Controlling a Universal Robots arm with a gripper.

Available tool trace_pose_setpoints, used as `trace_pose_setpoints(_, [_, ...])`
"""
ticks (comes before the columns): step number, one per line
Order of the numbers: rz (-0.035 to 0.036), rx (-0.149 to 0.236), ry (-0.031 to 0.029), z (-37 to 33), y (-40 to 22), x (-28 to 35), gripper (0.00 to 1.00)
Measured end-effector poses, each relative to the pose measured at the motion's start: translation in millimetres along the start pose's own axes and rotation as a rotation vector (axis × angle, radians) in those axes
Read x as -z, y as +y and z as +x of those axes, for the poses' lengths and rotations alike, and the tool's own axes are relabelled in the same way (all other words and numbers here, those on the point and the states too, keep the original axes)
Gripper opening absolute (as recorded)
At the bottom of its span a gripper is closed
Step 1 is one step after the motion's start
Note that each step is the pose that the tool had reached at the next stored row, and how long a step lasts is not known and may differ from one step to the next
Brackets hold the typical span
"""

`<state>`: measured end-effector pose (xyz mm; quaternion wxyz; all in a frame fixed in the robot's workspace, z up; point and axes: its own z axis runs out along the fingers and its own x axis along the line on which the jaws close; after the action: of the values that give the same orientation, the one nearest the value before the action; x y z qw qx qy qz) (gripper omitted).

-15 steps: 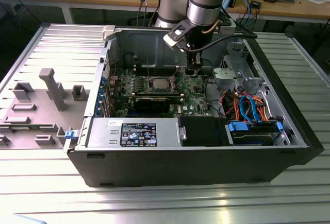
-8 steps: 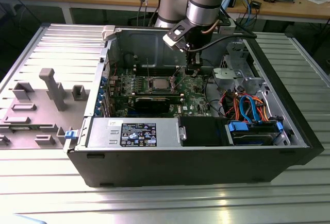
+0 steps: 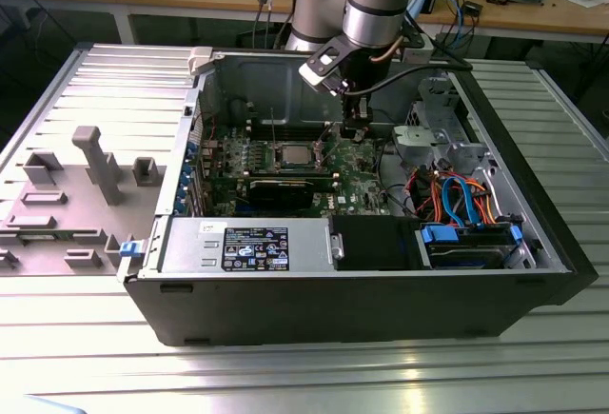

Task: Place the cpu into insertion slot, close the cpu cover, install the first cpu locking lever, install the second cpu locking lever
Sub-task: 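Close the cpu cover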

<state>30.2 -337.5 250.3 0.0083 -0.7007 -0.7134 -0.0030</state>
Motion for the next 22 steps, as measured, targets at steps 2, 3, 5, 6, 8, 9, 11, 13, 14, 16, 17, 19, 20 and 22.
trace_pose_setpoints(2, [0.0001, 0.000, -0.0001, 0.0, -0.2, 0.0, 0.11])
trace_pose_setpoints(3, [0.0000, 0.000, 0.0000, 0.0, -0.4, 0.0, 0.11])
trace_pose_setpoints(5, [0.0000, 0.000, -0.0001, 0.0, -1.0, 0.0, 0.11])
trace_pose_setpoints(6, [0.0001, 0.000, 0.0000, 0.0, -1.1, 0.0, 0.11])
trace_pose_setpoints(8, [0.0000, 0.000, 0.0000, 0.0, -1.2, 0.0, 0.11])
trace_pose_setpoints(9, [0.0000, 0.000, -0.0001, 0.0, -1.4, 0.0, 0.11])
trace_pose_setpoints(11, [0.0000, 0.000, 0.0000, 0.0, -1.9, 0.0, 0.11])
trace_pose_setpoints(13, [0.0000, 0.000, 0.0000, 0.0, -2.5, 0.0, 0.11])
trace_pose_setpoints(14, [0.0000, 0.000, -0.0001, 0.0, -2.8, 0.0, 0.11])
trace_pose_setpoints(16, [0.0000, 0.000, -0.0001, 0.1, -3.8, 0.0, 0.11])
trace_pose_setpoints(17, [0.0000, 0.000, 0.0000, 0.1, -4.5, 0.0, 0.11])
trace_pose_setpoints(19, [0.0001, 0.000, -0.0001, 0.1, -5.8, 0.0, 0.11])
trace_pose_setpoints(20, [0.0000, 0.000, -0.0001, 0.1, -6.4, 0.0, 0.11])
trace_pose_setpoints(22, [0.0000, 0.000, 0.0000, 0.2, -8.7, -0.1, 0.11])
